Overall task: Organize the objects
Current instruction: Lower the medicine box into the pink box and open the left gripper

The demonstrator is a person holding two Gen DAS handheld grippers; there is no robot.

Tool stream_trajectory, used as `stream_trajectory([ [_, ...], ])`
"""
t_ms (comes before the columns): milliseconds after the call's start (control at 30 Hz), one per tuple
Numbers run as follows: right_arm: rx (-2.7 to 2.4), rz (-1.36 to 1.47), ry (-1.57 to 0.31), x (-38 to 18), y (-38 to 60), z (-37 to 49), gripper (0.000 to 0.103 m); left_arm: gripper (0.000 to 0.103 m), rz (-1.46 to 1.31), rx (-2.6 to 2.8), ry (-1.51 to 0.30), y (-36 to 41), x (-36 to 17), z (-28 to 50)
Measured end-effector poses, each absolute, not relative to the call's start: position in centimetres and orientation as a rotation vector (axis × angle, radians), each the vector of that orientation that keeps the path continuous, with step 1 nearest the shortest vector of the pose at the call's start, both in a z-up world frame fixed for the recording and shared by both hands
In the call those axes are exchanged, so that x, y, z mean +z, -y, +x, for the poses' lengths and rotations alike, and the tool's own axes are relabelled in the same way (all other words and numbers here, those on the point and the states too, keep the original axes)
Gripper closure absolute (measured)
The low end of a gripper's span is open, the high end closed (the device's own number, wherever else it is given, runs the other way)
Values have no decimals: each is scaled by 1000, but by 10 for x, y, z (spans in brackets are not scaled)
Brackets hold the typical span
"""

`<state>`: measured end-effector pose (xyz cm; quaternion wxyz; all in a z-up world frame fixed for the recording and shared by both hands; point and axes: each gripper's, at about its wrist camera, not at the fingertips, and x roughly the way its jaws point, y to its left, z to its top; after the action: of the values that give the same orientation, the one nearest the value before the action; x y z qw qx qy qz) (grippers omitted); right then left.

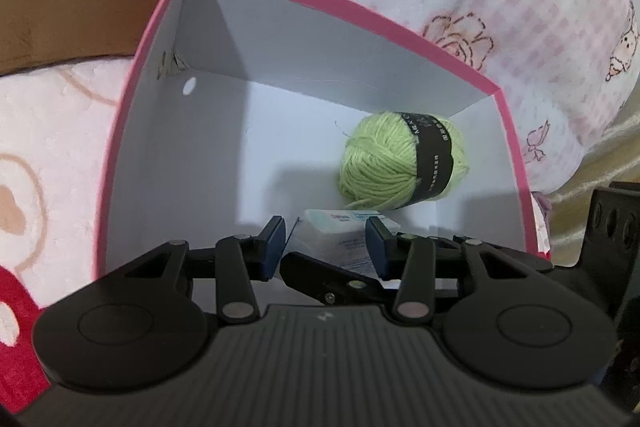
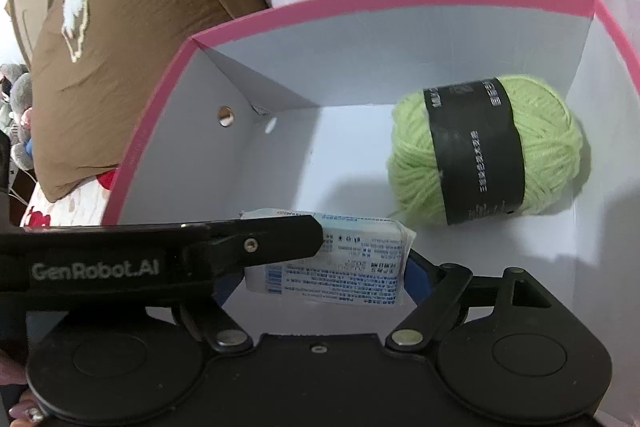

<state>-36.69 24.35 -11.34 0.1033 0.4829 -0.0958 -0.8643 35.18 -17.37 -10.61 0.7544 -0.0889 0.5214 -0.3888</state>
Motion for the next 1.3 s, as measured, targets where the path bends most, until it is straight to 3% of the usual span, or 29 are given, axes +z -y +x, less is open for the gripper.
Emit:
stream_trajectory([
  [233,-2592,1425,229,-114,-240,-366,18,60,-204,-836,-1115,177,-108,353],
  [300,-2622,1422,208,-114,-240,-366,18,55,-212,-811,-1097,175,-106,351],
  [600,-2640,1408,247,-102,-249,-353,17,52,-158,-813,-1061,165,-82,338],
  [1133,-2760,1165,29,-29,-243,-261,17,51,14,-841,-997,136,-12,288],
  [1300,-2801,1134,-98,0,-227,-229,17,46,65,-869,-973,122,15,269],
])
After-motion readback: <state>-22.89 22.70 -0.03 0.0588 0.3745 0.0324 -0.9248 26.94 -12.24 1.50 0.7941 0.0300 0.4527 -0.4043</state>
